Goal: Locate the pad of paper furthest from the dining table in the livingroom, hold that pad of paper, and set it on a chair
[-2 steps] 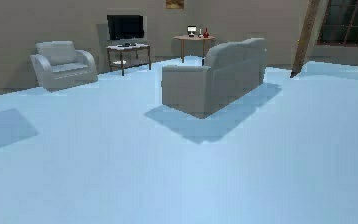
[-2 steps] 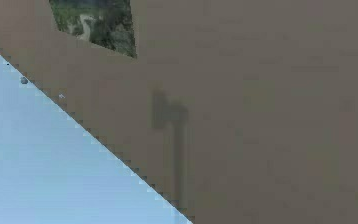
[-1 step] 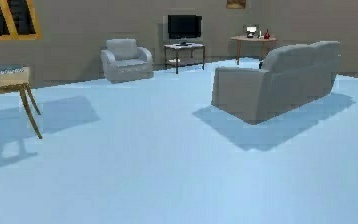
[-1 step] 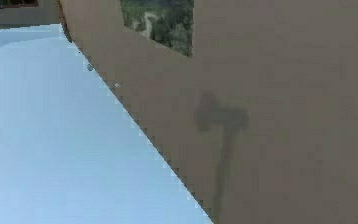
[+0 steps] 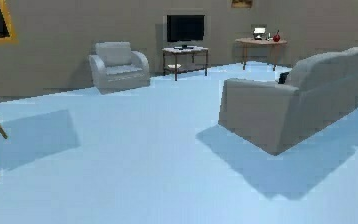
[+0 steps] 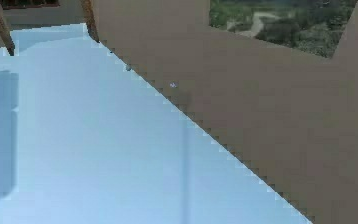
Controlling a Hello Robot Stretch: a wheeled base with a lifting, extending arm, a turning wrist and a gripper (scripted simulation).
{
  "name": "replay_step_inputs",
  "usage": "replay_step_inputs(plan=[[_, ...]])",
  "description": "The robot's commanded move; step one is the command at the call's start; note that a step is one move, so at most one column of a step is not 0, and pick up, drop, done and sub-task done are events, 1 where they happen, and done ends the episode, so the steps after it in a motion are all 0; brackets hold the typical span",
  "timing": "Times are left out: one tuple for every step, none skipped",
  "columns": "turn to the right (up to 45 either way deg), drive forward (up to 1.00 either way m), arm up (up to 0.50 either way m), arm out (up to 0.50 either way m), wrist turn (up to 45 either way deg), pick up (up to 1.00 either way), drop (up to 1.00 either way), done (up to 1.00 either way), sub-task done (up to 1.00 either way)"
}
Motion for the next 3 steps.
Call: replay_step_inputs(plan=[[0.0, 1.00, 0.00, 0.00, 0.0, 0.00, 0.00, 0.00, 0.00], [-3.0, 0.00, 0.00, 0.00, 0.0, 0.00, 0.00, 0.00, 0.00], [0.0, 1.00, 0.00, 0.00, 0.0, 0.00, 0.00, 0.00, 0.00]])
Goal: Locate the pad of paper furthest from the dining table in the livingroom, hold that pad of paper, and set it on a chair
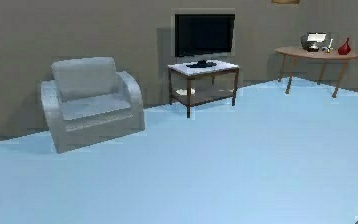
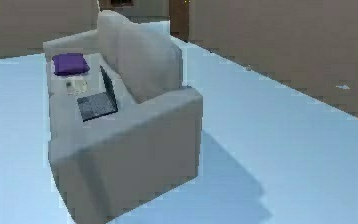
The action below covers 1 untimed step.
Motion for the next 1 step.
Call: replay_step_inputs(plan=[[0.0, 0.55, 0.00, 0.00, 0.0, 0.00, 0.00, 0.00, 0.00]])
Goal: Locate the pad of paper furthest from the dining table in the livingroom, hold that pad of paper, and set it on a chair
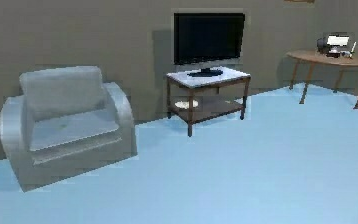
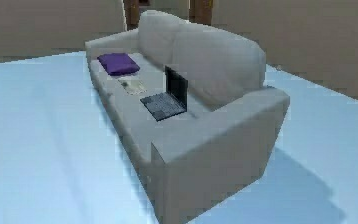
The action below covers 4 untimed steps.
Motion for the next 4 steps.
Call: replay_step_inputs(plan=[[12.0, 0.00, 0.00, 0.00, 0.0, 0.00, 0.00, 0.00, 0.00], [0.0, 0.45, 0.00, 0.00, 0.0, 0.00, 0.00, 0.00, 0.00], [12.0, 0.00, 0.00, 0.00, 0.0, 0.00, 0.00, 0.00, 0.00], [0.0, 1.00, 0.00, 0.00, 0.0, 0.00, 0.00, 0.00, 0.00]])
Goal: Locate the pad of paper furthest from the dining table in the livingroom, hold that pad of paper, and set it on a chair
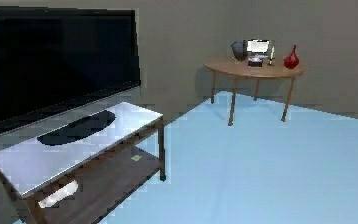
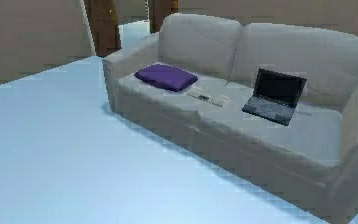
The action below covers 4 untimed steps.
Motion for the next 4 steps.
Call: replay_step_inputs(plan=[[0.0, 0.75, 0.00, 0.00, 0.0, 0.00, 0.00, 0.00, 0.00], [-24.0, 0.00, 0.00, 0.00, 0.0, 0.00, 0.00, 0.00, 0.00], [45.0, 0.00, 0.00, 0.00, 0.0, 0.00, 0.00, 0.00, 0.00], [15.0, 0.00, 0.00, 0.00, 0.0, 0.00, 0.00, 0.00, 0.00]])
